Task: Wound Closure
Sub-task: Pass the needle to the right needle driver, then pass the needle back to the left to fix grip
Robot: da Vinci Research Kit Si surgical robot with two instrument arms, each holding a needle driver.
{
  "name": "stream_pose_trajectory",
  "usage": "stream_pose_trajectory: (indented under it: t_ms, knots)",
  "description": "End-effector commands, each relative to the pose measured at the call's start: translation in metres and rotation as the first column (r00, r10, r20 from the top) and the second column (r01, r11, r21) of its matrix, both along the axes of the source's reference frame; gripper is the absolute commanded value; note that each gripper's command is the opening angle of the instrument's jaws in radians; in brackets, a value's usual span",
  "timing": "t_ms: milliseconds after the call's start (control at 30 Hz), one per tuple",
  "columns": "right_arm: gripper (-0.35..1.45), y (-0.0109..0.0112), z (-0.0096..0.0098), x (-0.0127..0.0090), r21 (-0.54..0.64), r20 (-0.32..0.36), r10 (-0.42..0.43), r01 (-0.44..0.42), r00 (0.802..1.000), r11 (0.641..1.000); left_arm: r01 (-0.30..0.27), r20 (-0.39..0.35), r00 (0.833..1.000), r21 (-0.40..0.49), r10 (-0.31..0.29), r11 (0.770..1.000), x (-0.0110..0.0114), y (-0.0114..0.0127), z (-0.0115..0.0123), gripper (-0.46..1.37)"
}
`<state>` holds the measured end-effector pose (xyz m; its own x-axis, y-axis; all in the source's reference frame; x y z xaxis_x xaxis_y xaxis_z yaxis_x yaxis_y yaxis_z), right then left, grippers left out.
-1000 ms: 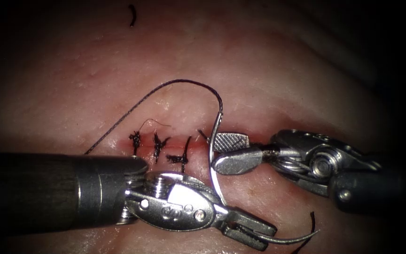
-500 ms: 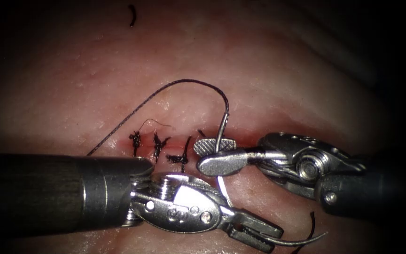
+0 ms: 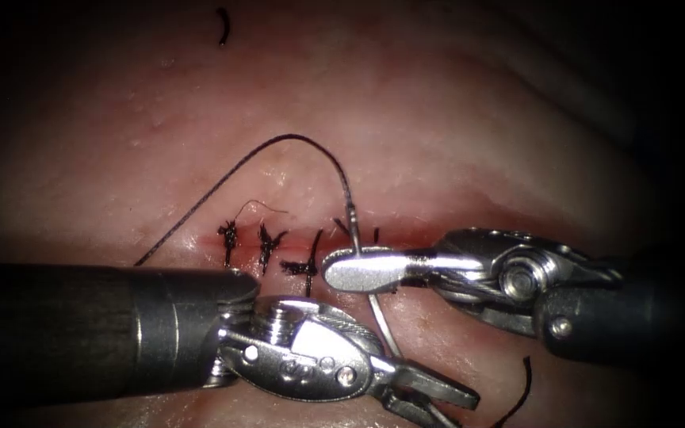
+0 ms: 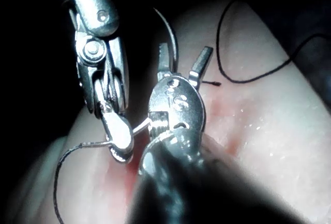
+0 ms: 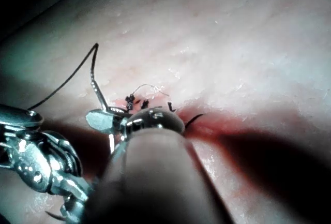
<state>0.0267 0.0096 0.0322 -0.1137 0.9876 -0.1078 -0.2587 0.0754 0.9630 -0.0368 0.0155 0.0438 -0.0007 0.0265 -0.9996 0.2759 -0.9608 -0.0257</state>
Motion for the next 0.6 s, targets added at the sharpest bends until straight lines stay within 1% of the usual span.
stream_pose_trajectory:
  t_ms: [33,100,200,233,267,300,400,467,500,533,600]
  knots:
    - [-0.35,0.0001,0.0002,0.0000,0.003,0.024,0.016,-0.016,1.000,1.000,0.026,-0.032,0.999,-0.001,-0.026,1.000,-0.0001,0.0001,0.0000,0.82]
    - [-0.35,0.0004,0.0005,-0.0001,0.017,0.064,0.039,-0.040,0.997,0.999,0.047,-0.065,0.997,0.000,-0.047,0.999,-0.0001,0.0002,0.0000,0.86]
    - [-0.35,0.0010,0.0010,-0.0003,0.025,0.136,0.057,-0.061,0.989,0.998,0.086,-0.092,0.992,0.001,-0.086,0.996,0.0000,0.0001,-0.0001,0.84]
    - [-0.35,0.0011,0.0011,-0.0004,0.027,0.150,0.060,-0.065,0.987,0.998,0.099,-0.098,0.990,0.002,-0.099,0.995,0.0001,0.0001,-0.0001,0.84]
    - [-0.35,0.0013,0.0013,-0.0006,0.032,0.180,0.066,-0.073,0.982,0.997,0.129,-0.120,0.984,0.000,-0.128,0.992,0.0003,0.0001,-0.0001,0.84]
    - [-0.35,0.0015,0.0015,-0.0007,0.039,0.192,0.074,-0.083,0.979,0.996,0.139,-0.127,0.982,-0.005,-0.139,0.990,0.0004,0.0001,-0.0001,0.84]
    - [-0.35,0.0018,0.0018,-0.0011,0.050,0.215,0.104,-0.117,0.971,0.992,0.168,-0.147,0.974,-0.030,-0.170,0.985,0.0009,0.0001,-0.0001,0.83]
    - [-0.35,0.0021,0.0019,-0.0013,0.068,0.228,0.120,-0.139,0.966,0.988,0.214,-0.147,0.965,-0.029,-0.216,0.976,0.0013,0.0001,0.0000,0.82]
    - [-0.35,0.0021,0.0019,-0.0013,0.068,0.230,0.123,-0.141,0.965,0.988,0.219,-0.145,0.964,-0.034,-0.222,0.975,0.0014,0.0000,0.0000,0.82]
    - [-0.35,0.0021,0.0020,-0.0014,0.078,0.232,0.134,-0.155,0.964,0.985,0.271,-0.131,0.953,-0.038,-0.274,0.962,0.0019,0.0001,0.0000,0.81]
    - [-0.35,0.0021,0.0020,-0.0014,0.085,0.234,0.138,-0.162,0.962,0.983,0.302,-0.126,0.944,-0.044,-0.305,0.952,0.0023,0.0003,0.0001,0.79]
